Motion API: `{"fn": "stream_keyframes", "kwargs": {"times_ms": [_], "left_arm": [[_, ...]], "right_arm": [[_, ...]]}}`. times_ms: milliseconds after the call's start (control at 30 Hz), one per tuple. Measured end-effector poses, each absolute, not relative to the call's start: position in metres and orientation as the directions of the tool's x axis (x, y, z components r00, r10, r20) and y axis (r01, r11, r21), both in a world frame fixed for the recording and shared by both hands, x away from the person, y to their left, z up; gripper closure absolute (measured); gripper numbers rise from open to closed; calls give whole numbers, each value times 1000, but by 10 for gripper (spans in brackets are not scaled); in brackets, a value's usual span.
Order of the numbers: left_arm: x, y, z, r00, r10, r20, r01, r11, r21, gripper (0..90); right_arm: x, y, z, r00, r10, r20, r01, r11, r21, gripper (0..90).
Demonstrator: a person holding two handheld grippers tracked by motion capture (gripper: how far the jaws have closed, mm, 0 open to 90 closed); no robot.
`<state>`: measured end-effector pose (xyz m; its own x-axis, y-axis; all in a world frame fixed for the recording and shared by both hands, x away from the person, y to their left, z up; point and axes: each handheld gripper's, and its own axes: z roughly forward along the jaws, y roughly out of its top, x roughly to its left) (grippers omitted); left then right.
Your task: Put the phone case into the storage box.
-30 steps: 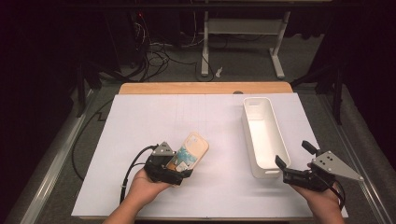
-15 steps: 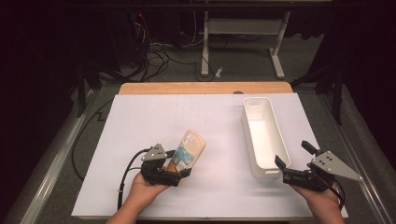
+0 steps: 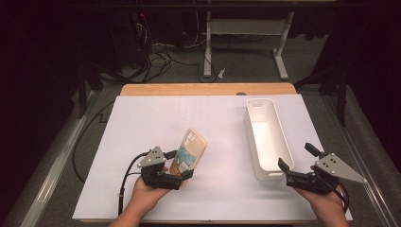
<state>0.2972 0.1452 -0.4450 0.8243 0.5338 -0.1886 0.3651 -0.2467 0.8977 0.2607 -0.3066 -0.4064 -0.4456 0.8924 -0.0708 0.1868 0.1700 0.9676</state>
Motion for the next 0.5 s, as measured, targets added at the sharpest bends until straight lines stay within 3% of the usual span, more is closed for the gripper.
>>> {"fn": "stream_keyframes", "kwargs": {"times_ms": [500], "left_arm": [[292,151,-440,861,475,-184,297,-175,939,112]], "right_arm": [[261,-306,-406,-450,890,-74,186,174,967,10]]}}
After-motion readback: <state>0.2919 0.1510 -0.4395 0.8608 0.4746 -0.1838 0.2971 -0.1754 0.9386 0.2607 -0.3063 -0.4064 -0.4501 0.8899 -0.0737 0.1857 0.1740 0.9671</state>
